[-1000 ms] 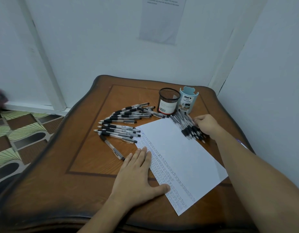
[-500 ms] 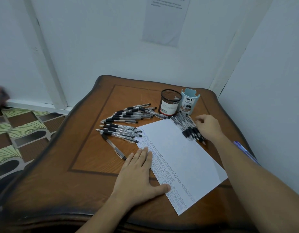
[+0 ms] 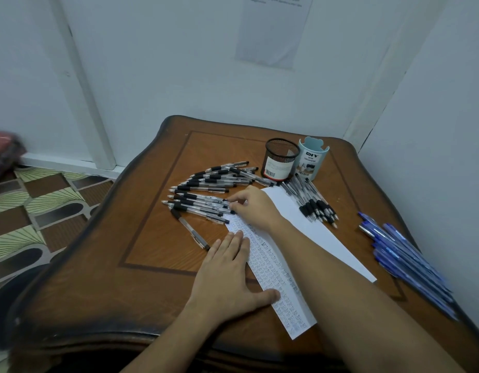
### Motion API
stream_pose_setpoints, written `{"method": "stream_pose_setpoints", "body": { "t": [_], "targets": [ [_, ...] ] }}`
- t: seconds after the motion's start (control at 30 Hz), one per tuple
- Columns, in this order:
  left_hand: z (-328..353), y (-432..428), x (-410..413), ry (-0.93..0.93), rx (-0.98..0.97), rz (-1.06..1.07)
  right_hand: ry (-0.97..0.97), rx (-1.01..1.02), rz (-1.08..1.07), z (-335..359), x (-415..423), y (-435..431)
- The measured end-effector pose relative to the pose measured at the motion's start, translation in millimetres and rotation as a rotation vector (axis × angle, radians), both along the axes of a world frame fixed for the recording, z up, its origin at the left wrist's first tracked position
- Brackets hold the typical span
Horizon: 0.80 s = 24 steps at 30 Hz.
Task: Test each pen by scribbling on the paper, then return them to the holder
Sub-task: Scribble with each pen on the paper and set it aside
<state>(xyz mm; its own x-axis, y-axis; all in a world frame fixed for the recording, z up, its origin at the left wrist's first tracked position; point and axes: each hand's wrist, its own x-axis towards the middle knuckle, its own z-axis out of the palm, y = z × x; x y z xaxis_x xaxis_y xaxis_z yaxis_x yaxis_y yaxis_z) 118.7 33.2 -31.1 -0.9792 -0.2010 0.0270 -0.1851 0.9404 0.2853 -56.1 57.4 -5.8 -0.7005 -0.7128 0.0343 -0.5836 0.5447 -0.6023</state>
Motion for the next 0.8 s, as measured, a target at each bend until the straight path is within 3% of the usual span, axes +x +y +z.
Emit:
{"method": "stream_pose_setpoints", "body": {
  "t": [0.27,0.43,0.53,0.7,0.8],
  "targets": [
    [2,-2,-2,-0.031,0.020,0.001,-0.139,-0.152,-0.080,14,-11,25],
    [4,-1,0,-0.068,-0.035,0.005,-0.614,-0.680,-0.345,40,-5,64],
    [7,2,3,-0.076,-0.130,0.026,-0.781,-0.910,-0.417,48,6,86],
    [4,3,5,-0.094,-0.163,0.106,-0.950,-1.067,-0.408,43,25,117],
    [1,0,4,-0.126,-0.100,0.114,-0.945,-1.011,-0.340,43,40,134]
  ]
}}
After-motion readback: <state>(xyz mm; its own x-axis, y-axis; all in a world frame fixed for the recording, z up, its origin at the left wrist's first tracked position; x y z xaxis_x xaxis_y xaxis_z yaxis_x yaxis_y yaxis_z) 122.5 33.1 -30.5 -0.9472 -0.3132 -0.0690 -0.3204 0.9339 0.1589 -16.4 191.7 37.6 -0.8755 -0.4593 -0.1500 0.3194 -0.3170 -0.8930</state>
